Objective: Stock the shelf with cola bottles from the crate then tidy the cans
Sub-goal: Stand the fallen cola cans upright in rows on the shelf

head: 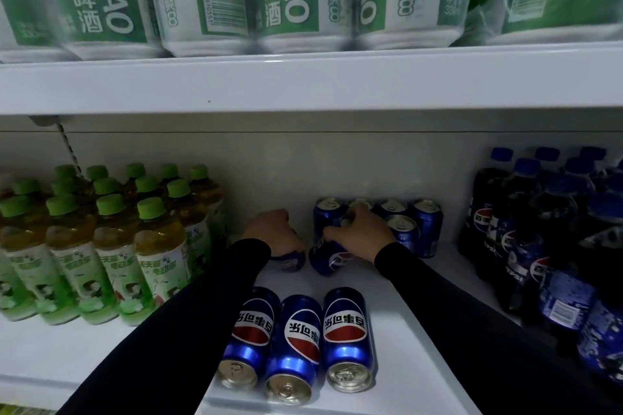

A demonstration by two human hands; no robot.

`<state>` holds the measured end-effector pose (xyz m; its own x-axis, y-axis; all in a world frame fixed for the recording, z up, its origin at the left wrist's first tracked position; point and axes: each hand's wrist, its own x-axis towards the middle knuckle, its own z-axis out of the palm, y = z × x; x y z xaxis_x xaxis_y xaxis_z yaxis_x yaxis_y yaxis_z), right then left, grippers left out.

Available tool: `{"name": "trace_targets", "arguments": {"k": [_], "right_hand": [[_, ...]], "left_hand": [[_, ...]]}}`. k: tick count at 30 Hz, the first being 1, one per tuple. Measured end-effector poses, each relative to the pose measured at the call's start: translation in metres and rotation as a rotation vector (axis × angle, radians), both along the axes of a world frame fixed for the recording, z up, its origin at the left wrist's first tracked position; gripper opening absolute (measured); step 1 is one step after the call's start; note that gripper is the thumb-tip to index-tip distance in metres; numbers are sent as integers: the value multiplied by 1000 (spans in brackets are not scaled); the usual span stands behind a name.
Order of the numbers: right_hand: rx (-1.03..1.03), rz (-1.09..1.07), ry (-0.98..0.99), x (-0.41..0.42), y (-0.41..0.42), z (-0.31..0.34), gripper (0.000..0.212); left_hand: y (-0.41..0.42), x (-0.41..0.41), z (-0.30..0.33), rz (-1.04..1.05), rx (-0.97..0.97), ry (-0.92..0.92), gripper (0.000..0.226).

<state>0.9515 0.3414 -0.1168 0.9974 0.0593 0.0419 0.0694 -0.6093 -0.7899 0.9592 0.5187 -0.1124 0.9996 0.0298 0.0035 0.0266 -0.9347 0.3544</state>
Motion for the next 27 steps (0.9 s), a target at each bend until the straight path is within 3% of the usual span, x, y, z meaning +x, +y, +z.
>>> {"name": "trace_targets", "arguments": {"k": [3,7,11,14,18,20,22,27], "right_hand": [[40,-28,-55,-6,-16,9,58],[111,-55,-186,-14,-41,29,34],[259,-202,-300,-21,-68,53,65],[373,-283,-374,-24,-90,64,63],[324,-364,-396,-19,-117,60,72],[261,-386,-359,-14,-126,49,66],[228,-390,-314,-10,-133,34,45],[223,-410,-217,2,-144,-3,37]], "left_hand": [[-10,6,5,-17,-72,-46,46],[-27,12,9,-51,-148,-54,34],[-45,18,18,-110,-141,-56,35],[-58,20,27,-149,-115,-82,39],[-75,19,31,-184,-133,-127,46],[-82,19,28,-194,-137,-129,49],[-89,20,24,-213,-136,-126,48],[-101,22,13,-234,-141,-128,35]]}}
